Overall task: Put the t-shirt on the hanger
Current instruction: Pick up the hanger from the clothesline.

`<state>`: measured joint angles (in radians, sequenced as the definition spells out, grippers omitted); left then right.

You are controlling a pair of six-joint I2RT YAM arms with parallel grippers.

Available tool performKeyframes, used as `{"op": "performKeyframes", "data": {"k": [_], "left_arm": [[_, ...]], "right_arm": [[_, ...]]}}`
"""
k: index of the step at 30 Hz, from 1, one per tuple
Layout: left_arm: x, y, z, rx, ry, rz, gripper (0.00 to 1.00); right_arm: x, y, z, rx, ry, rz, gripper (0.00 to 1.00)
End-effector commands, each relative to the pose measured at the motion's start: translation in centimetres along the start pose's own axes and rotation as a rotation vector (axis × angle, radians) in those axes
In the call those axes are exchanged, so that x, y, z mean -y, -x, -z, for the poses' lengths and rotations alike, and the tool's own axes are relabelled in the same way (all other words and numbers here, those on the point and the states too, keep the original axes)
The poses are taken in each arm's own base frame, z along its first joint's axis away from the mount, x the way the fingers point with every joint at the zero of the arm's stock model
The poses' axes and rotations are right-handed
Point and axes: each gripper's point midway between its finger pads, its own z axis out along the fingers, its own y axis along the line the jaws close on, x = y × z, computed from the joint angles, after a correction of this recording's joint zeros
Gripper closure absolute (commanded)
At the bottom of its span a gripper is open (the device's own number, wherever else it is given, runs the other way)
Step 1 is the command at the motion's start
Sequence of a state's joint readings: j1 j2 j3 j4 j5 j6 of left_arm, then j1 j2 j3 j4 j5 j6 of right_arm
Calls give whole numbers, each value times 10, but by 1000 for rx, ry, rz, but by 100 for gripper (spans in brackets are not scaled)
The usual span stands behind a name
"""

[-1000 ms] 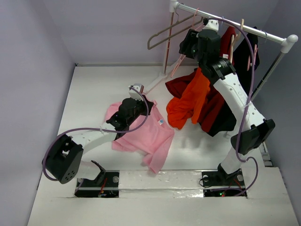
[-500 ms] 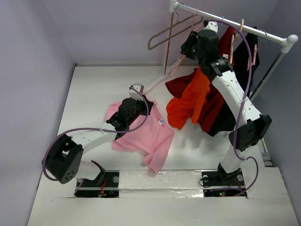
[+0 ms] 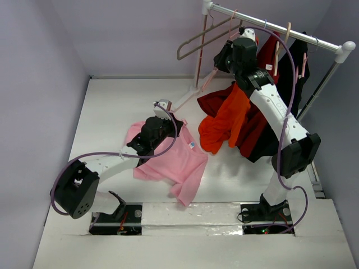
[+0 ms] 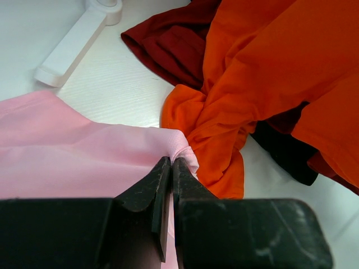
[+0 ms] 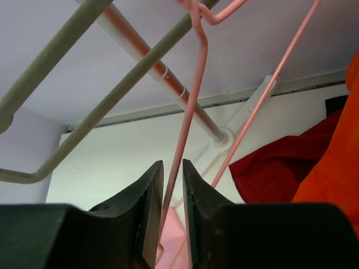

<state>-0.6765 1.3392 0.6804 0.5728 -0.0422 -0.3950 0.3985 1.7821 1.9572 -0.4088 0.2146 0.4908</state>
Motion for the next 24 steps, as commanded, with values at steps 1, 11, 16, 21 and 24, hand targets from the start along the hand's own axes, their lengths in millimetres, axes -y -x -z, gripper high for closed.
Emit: {"op": "performKeyframes", "data": {"k": [1, 11, 16, 21, 24], "left_arm": [[7, 20, 2, 72, -26, 7, 100], [6, 22, 4, 78, -21, 9, 100], [6, 22, 4, 80, -20, 7, 100], [7, 24, 6, 86, -23, 10, 100], [6, 25, 7, 91, -20, 10, 100]], "right_arm": [[-12, 24, 7, 74, 56, -34, 75], [-18, 37, 20, 119, 90, -81, 98], [-24, 44, 32, 141, 130, -104, 100], [-27, 48, 45, 167, 160, -134, 100], [-28, 42, 49, 152, 178, -151, 100]]}}
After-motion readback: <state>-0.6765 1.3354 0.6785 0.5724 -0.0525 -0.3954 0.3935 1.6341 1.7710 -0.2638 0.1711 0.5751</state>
